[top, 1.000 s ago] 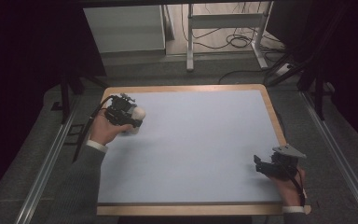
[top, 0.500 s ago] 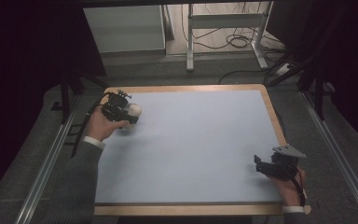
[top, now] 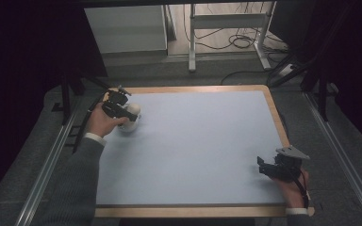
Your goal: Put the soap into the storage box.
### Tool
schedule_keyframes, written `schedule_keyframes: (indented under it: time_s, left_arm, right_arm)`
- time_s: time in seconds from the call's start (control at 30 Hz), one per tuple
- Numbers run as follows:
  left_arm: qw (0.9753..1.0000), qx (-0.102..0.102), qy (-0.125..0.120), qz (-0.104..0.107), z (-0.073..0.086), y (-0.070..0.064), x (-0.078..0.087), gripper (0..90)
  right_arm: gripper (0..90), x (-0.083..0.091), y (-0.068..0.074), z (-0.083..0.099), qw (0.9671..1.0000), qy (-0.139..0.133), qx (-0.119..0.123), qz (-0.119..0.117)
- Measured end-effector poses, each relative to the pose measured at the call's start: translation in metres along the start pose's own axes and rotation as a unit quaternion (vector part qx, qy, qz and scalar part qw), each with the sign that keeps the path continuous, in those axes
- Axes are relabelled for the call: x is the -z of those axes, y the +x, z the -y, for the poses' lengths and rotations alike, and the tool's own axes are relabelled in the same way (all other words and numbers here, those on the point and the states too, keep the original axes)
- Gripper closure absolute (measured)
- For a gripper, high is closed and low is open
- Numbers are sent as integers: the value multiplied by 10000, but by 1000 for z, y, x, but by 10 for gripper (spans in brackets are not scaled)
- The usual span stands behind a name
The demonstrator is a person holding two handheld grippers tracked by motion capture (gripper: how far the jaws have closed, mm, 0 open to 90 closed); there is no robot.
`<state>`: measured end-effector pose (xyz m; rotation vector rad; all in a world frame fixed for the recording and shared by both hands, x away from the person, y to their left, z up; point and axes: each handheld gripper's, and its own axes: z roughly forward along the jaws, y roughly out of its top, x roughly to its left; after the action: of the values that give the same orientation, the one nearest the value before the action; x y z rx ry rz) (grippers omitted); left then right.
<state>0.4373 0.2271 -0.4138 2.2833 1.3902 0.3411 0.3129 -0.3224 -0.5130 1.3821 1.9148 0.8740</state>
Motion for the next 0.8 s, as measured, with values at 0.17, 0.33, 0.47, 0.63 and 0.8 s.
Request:
schedule_keyframes:
  time_s: [0.17,0.33,0.47,0.63,0.8]
  left_arm:
    - [9999,86,78,-4,-3,8,-5,499]
    - [9998,186,57,-40,-5,15,-9,499]
    - [9995,289,146,-62,-7,20,-16,499]
    - [9991,343,222,-87,-9,25,-23,499]
    - [9986,411,322,-117,-11,30,-30,499]
  right_arm:
    - [66,0,0,0,10000,8,-1,0]
    - [66,0,-1,0,10000,18,-12,18]
    - [66,0,-2,1,10000,18,-22,18]
    - [66,-1,-2,1,10000,23,-19,20]
    - [66,-1,-2,1,10000,28,-10,27]
